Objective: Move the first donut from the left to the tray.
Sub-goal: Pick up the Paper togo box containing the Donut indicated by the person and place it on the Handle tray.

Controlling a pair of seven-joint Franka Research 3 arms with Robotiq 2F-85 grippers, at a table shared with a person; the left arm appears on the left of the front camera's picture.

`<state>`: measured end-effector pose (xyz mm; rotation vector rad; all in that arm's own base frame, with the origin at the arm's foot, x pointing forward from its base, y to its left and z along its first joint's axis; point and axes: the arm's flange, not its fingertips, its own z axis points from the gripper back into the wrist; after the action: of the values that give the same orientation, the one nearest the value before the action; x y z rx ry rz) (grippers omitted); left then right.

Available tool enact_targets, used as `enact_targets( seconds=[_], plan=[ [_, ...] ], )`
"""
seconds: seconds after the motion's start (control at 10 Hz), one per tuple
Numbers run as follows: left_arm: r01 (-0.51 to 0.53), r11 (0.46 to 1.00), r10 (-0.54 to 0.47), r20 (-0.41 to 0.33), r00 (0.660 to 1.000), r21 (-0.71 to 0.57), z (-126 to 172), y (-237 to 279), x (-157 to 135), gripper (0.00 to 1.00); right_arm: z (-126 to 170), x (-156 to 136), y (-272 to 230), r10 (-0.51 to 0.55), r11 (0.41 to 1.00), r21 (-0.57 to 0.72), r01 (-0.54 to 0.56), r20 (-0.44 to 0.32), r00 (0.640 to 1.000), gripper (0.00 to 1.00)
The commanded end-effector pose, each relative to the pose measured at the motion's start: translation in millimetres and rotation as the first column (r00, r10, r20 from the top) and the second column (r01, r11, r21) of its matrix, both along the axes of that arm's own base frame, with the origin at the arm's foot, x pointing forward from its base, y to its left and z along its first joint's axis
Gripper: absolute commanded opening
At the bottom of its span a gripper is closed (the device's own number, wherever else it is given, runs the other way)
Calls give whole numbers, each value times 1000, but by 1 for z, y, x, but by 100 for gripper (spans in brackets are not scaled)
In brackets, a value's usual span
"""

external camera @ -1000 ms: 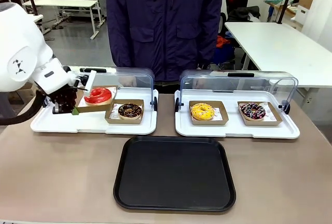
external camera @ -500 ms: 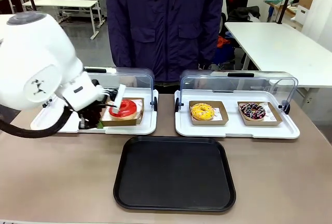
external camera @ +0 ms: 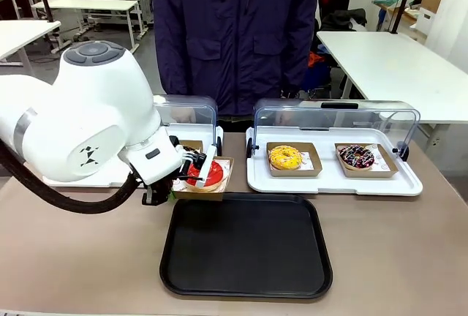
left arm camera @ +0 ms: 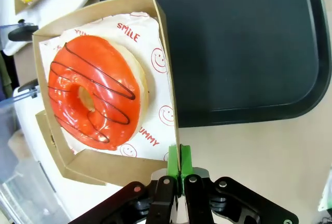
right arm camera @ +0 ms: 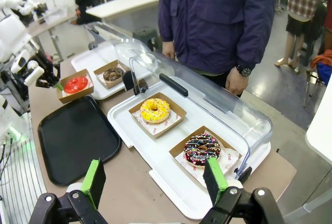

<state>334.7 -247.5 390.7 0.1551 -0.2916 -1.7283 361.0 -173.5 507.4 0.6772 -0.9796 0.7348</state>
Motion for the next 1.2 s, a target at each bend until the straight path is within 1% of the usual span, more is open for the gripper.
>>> enact_targets(
  seconds=[0.0, 0.2, 0.3, 0.4, 0.6, 0.8, 0.9, 1.1],
  plan=[
    [-20, 999, 20, -7, 1000, -25, 4, 7, 4, 2, 3, 4, -1, 6, 1000, 8, -6, 36, 999, 100],
    [-7, 1000, 7, -2, 1000, -5, 0, 2, 2, 2, 3, 4, -1, 6, 1000, 8, -6, 36, 999, 100],
    [-14, 999, 15, 34, 999, -37, -4, -12, -16, 2, 3, 4, -1, 6, 1000, 8, -6, 36, 999, 100],
    [-17, 998, 20, 47, 999, -62, -6, -27, -30, 2, 3, 4, -1, 6, 1000, 8, -6, 36, 999, 100],
    [-32, 999, 34, 58, 998, -44, -18, -57, -54, 2, 3, 4, -1, 6, 1000, 8, -6, 36, 999, 100],
    [-56, 996, 56, 4, 998, -63, -36, -80, -69, 2, 3, 4, -1, 6, 1000, 8, -6, 36, 999, 100],
    [-60, 995, 61, 2, 998, -79, -41, -86, -76, 2, 3, 4, -1, 6, 1000, 8, -6, 36, 999, 100],
    [-50, 997, 49, -13, 999, -53, -51, -96, -86, 2, 3, 4, -1, 6, 1000, 8, -6, 36, 999, 100]
  ],
)
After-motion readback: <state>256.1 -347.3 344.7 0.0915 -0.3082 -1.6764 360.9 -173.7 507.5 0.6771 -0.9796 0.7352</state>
